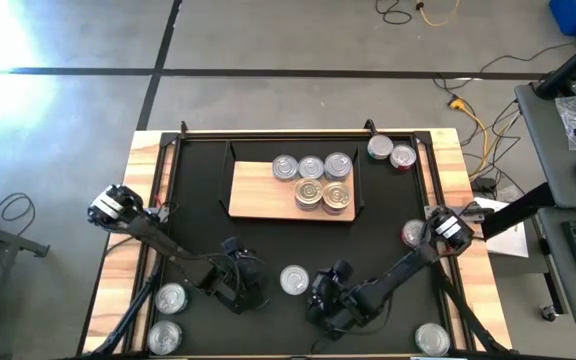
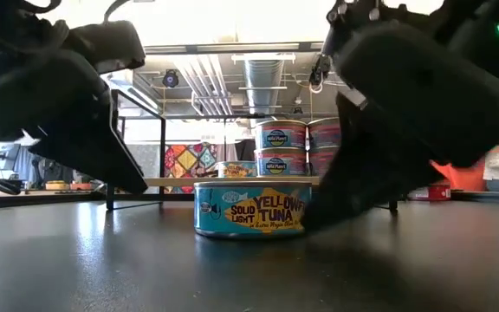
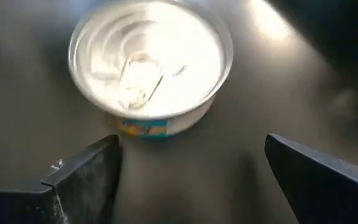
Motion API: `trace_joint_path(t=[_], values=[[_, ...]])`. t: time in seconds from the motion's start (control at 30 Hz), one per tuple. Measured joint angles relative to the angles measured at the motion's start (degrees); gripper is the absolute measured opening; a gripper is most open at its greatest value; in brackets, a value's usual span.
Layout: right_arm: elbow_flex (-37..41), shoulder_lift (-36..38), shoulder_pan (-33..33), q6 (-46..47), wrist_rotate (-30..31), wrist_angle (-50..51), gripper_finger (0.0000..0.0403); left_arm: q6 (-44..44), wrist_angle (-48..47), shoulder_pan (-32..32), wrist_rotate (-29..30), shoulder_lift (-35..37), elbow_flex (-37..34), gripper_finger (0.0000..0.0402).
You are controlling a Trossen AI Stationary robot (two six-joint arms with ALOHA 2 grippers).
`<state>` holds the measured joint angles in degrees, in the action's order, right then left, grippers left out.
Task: Stack canned seafood by type on shelf
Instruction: Stack the top left light blue tuna can on the light blue tuna can
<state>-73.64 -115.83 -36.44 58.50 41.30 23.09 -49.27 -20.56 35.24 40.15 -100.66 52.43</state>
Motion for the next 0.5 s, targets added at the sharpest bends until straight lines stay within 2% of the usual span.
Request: trace_joint_path(t=[0.27, 0.5], values=[[5.22, 0.09, 2.67, -10.53, -1.31, -18.06, 0.0396, -11.72, 2.76, -0.81, 5.58, -4.52, 0.04, 0.0362], [8.78, -0.58, 5.18, -20.51, -1.18, -31.36, 0.0396, -9.88, 12.36, -0.73, 4.03, -9.49, 0.66, 0.0361]])
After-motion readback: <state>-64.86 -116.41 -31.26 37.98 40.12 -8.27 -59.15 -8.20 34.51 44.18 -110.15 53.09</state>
